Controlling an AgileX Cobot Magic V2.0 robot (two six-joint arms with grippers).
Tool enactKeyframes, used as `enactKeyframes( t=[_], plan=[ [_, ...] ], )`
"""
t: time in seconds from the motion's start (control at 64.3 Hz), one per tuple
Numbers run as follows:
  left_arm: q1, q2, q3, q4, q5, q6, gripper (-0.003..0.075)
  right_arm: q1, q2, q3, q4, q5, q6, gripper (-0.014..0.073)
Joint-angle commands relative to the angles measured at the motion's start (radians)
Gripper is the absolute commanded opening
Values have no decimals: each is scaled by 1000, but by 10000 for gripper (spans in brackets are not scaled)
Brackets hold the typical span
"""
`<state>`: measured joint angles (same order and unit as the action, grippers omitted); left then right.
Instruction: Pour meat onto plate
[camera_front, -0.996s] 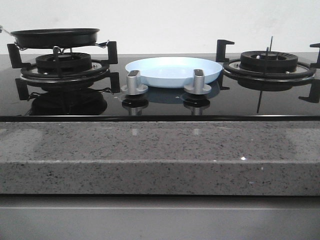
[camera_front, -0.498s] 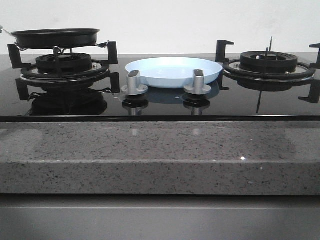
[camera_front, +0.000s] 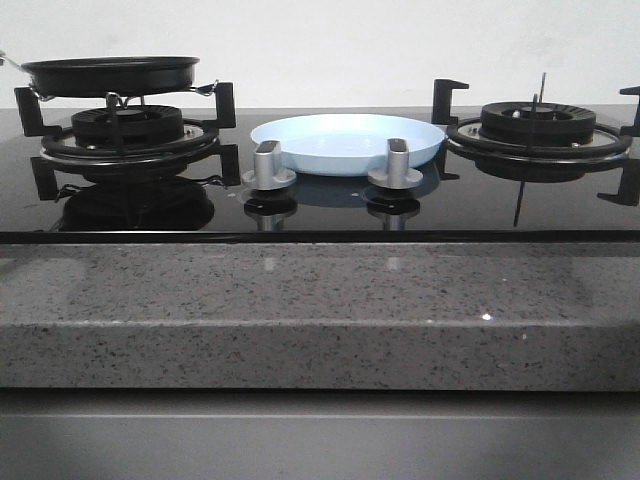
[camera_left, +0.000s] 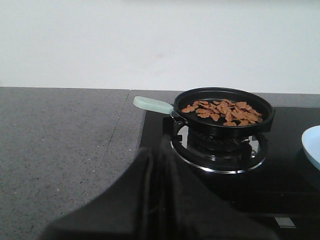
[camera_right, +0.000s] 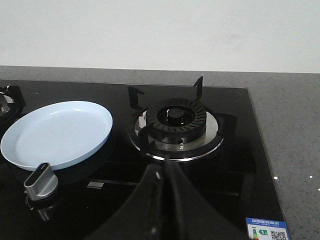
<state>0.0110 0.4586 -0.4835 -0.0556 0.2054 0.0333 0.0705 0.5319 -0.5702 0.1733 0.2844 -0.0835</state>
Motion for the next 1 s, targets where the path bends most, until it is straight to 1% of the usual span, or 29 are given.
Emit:
enactKeyframes(
  t=[0.0,0.031,0.047,0.124,0.14,0.171,0.202,0.233,0.296,0.405,0.498,0.622,0.731,0.98],
  plan=[
    [1,10,-38,-2,-92,0,183,-4,7,-36,-9,-58,-5,181],
    [1,10,-38,-2,-92,0,261,-4,7,-36,-9,-54,-5,253],
    [1,10,-38,-2,-92,0,312,-4,7,-36,-9,-51,-5,283],
    [1,10,-38,-4,-92,0,487,-4,7,-36,-9,-45,-5,433],
    [1,10,-38,-4,-92,0,533,-4,7,-36,-9,-43,-5,472],
    [1,10,-38,-4,-92,0,583,-4,7,-36,-9,-43,-5,528],
    [1,10,-38,-4,-92,0,629,-4,7,-36,-9,-43,-5,563],
    [1,10,-38,-4,-94,0,651,-4,7,-36,-9,-43,-5,588],
    [1,10,-38,-4,-93,0,662,-4,7,-36,-9,-42,-5,610],
    [1,10,-38,-4,-96,0,659,-4,7,-36,-9,-42,-5,611],
    [1,10,-38,-4,-96,0,659,-4,9,-36,18,-43,-5,611],
    [1,10,-38,-4,-96,0,659,-2,53,-49,52,4,-5,611],
    [1,10,-38,-4,-96,0,659,-1,158,-101,62,45,-5,611],
    [1,10,-38,-4,-96,0,659,18,455,-298,63,122,-5,611]
  ],
)
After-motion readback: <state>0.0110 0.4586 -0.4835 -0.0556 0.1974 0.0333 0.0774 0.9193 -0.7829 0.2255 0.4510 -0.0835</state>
